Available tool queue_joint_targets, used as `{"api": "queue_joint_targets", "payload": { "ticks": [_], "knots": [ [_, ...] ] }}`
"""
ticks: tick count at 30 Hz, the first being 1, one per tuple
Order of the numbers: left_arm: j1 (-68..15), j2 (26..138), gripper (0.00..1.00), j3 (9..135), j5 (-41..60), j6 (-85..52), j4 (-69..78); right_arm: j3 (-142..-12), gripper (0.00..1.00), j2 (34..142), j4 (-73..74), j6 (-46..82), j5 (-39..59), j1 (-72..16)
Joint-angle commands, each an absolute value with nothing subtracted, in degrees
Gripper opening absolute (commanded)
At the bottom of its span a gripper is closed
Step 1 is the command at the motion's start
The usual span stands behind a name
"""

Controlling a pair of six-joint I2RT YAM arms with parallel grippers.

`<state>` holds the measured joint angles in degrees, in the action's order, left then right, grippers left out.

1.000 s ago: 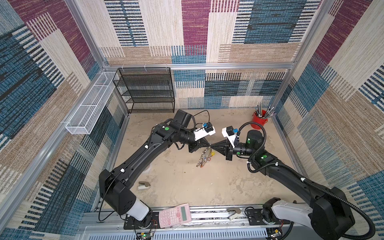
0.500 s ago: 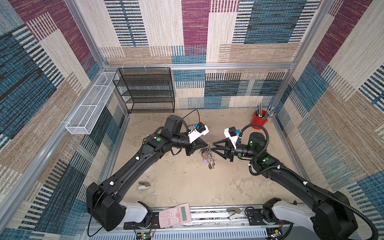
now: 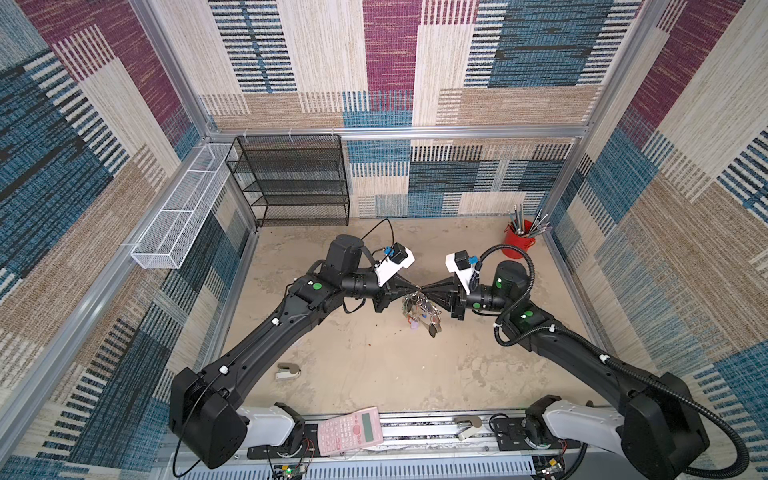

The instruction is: Put the keys on the keyring

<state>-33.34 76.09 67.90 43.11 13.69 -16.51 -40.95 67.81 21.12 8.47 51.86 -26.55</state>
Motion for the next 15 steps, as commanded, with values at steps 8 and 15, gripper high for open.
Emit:
{"api": "queue_joint_targets", "payload": {
  "ticks": [8,15],
  "knots": [
    [-33.13,74.1,0.0,63.76,40.96,5.44,-1.56,-39.61,0.0,66.71,23.02,9.49,51.36,-26.62],
    [-33.13,73.49,0.0,59.42,41.68,-2.45,10.45,-39.25,0.12,67.3,23.29,9.71,51.39,-26.69]
  ]
}}
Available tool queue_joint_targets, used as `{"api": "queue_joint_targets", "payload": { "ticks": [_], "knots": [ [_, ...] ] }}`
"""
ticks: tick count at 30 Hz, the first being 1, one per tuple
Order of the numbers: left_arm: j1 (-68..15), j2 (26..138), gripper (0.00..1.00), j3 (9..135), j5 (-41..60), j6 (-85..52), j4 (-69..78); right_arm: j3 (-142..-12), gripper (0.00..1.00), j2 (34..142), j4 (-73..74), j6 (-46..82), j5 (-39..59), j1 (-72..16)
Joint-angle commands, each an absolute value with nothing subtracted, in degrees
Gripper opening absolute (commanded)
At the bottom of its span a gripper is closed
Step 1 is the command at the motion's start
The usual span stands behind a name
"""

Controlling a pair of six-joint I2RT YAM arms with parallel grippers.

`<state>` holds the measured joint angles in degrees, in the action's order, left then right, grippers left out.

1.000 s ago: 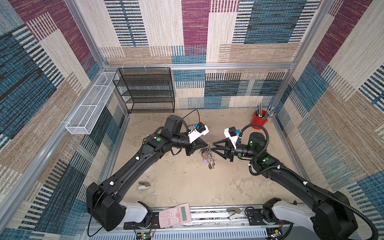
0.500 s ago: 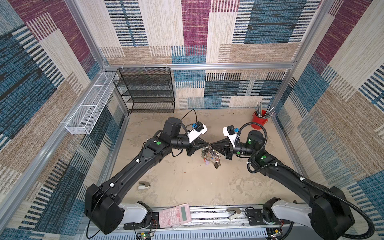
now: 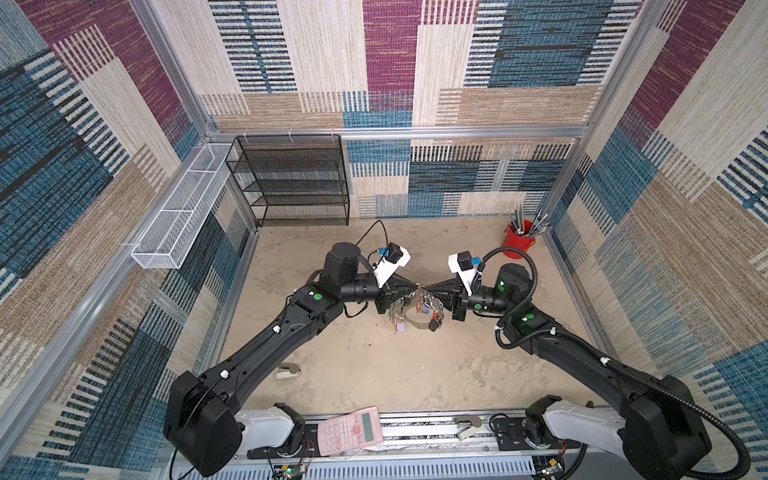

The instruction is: Put the keys on the keyring

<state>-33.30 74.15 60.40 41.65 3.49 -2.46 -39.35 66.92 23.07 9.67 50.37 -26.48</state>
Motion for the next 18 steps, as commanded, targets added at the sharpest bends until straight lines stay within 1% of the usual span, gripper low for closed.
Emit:
{"api": "queue_joint_targets", "payload": {
  "ticks": [1,4,7,8,10,15,18],
  "knots": [
    [-33.13,73.44,0.0,59.01,41.7,-3.16,11.47,-39.22,0.13,67.49,23.3,9.76,51.46,-26.68],
    [-33.18,73.34,0.0,58.29,40.94,-4.28,13.34,-39.26,0.14,67.6,23.37,9.72,51.33,-26.67],
    [-33.13,73.42,0.0,57.76,40.26,-5.11,14.51,-39.2,0.23,67.34,23.18,9.74,50.62,-26.72],
    [-33.12,73.57,0.0,57.52,40.3,-5.51,15.1,-39.12,0.24,67.17,23.27,9.71,50.3,-26.67],
    [-33.11,73.73,0.0,56.92,40.62,-6.42,16.68,-39.23,0.23,67.18,23.2,9.65,49.97,-26.71],
    [-33.13,74.49,0.0,55.6,41.75,-9.1,20.6,-39.49,0.13,67.96,23.81,10.12,49.97,-26.71],
    [-33.05,74.64,0.0,54.98,41.75,-9.96,22.04,-39.43,0.1,68.22,24.31,10.58,50.14,-26.7]
  ]
}}
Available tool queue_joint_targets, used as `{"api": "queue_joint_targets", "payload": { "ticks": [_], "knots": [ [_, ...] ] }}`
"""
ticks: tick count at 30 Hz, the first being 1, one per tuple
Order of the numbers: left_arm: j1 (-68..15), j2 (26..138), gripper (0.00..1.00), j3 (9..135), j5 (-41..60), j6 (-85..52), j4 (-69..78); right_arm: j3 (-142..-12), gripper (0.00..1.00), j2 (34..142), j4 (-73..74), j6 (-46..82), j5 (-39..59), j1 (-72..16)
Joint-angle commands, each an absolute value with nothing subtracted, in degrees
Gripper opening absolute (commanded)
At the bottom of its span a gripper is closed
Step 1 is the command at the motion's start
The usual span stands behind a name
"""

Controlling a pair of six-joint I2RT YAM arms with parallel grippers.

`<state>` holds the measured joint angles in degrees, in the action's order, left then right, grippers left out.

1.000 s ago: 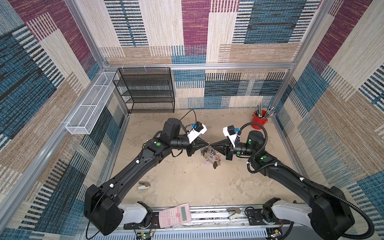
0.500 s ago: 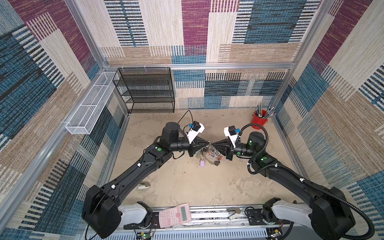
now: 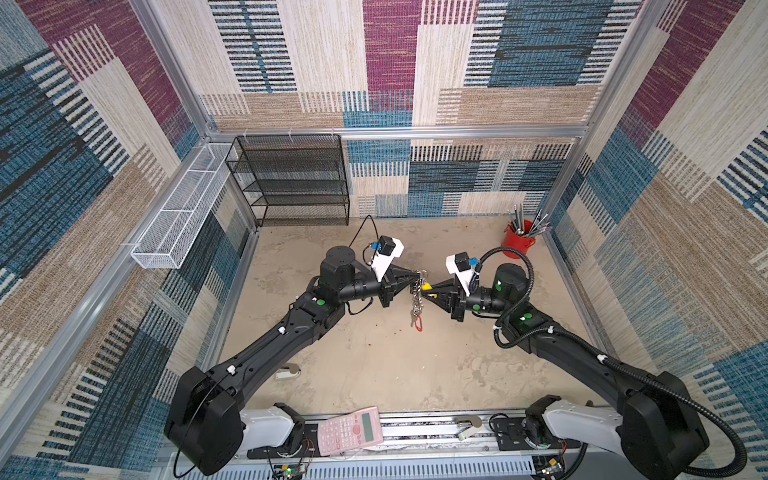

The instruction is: Put the keys on the keyring

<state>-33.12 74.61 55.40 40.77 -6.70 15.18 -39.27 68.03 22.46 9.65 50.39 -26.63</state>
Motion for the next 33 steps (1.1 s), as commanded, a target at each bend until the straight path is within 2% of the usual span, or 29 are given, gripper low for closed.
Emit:
{"api": "queue_joint_targets", "payload": {
  "ticks": [1,3,7,14,20,24,33],
  "knots": [
    [-33.05,74.69,0.0,54.71,41.66,-10.3,22.67,-39.37,0.08,68.33,24.49,10.72,50.35,-26.66],
    [-33.05,75.01,0.0,54.12,42.13,-11.83,24.98,-39.13,0.05,68.53,24.87,10.93,50.74,-26.65],
    [-33.05,75.77,0.0,52.84,43.14,-15.63,30.53,-38.88,0.07,69.23,26.17,11.68,51.73,-26.69],
    [-33.02,76.3,0.0,51.5,42.65,-17.22,33.92,-38.42,0.26,67.25,24.95,11.65,47.05,-25.78],
    [-32.96,76.11,0.0,50.11,41.5,-16.79,34.02,-37.03,0.33,62.51,25.23,17.49,48.22,-17.76],
    [-32.96,76.42,0.0,49.75,42.0,-17.35,34.58,-39.11,0.37,59.46,18.46,14.95,43.13,-16.96],
    [-32.96,77.3,0.0,49.53,44.97,-19.64,39.11,-40.86,0.4,60.89,26.99,18.3,51.49,-17.95]
  ]
}}
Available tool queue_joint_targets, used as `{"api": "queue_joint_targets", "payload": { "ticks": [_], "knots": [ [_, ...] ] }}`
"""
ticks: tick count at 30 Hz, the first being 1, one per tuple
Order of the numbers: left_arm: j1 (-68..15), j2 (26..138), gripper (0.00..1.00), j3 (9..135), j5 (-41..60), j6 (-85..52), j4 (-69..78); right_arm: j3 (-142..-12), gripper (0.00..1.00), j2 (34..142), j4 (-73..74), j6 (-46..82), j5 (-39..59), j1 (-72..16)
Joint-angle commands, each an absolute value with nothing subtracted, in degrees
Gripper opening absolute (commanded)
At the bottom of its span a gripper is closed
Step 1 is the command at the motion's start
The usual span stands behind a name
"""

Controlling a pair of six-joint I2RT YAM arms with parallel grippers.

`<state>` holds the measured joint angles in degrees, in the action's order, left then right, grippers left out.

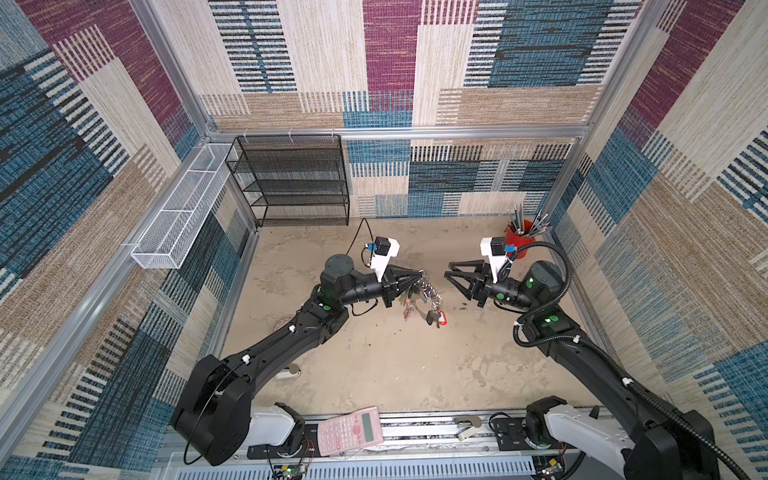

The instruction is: Put the keys on the keyring

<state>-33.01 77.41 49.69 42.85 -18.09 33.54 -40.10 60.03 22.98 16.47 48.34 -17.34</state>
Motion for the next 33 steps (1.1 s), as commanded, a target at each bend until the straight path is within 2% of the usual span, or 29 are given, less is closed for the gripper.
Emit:
{"api": "queue_joint_targets", "payload": {
  "ticks": [1,8,24,33],
  "knots": [
    [-32.96,77.34,0.0,49.42,45.17,-19.77,39.28,-41.39,0.39,61.6,26.86,18.0,51.74,-18.48],
    [-33.05,77.79,0.0,49.08,46.32,-20.06,39.82,-42.55,0.38,65.5,29.75,17.84,53.16,-21.54],
    [-33.04,78.22,0.0,49.18,47.16,-20.58,40.6,-42.63,0.19,69.48,31.05,17.83,53.87,-22.9],
    [-33.05,78.72,0.0,49.49,47.57,-20.83,40.78,-42.12,0.16,70.35,31.87,17.87,54.48,-23.64]
  ]
}}
